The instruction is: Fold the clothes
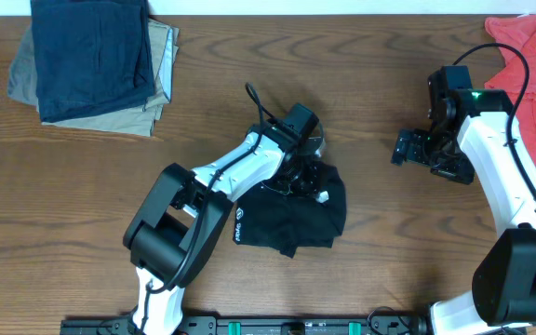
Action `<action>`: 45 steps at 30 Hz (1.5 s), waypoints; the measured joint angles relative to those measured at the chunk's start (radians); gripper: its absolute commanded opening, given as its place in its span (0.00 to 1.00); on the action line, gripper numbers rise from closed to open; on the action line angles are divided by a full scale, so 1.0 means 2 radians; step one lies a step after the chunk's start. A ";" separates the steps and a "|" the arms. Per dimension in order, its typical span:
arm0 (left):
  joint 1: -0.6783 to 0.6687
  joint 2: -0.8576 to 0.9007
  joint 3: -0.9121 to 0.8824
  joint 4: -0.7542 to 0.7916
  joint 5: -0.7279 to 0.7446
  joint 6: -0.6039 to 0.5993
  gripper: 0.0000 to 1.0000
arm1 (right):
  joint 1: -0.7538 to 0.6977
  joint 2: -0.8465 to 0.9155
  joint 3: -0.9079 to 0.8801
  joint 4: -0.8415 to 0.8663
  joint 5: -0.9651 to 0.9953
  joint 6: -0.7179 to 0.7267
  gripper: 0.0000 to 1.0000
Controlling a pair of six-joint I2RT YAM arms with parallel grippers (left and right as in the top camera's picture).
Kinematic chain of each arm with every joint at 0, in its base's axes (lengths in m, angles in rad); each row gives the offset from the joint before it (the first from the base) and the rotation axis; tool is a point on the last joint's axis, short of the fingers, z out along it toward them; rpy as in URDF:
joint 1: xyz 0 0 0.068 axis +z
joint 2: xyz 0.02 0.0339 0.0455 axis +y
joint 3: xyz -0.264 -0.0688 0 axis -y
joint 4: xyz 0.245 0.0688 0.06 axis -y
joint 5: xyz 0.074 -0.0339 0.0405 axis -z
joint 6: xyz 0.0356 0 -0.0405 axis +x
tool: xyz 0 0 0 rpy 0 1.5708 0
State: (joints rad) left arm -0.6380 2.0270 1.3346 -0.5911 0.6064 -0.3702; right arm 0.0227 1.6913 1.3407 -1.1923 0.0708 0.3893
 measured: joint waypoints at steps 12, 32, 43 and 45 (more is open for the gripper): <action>-0.006 -0.149 0.000 -0.080 0.038 0.000 0.06 | 0.000 0.000 0.000 0.000 0.000 0.000 0.99; -0.062 -0.122 -0.223 0.131 0.021 -0.041 0.06 | 0.000 0.000 0.000 0.000 0.000 0.000 0.99; -0.062 -0.125 -0.246 0.142 0.097 -0.047 0.06 | 0.000 0.000 0.000 0.000 0.000 0.000 0.99; -0.062 -0.135 -0.246 0.142 0.125 -0.041 0.06 | 0.000 0.000 0.000 0.000 0.000 0.000 0.99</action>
State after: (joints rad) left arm -0.7612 1.7569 0.8429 -0.3080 0.8566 -0.4515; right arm 0.0227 1.6913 1.3407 -1.1923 0.0704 0.3893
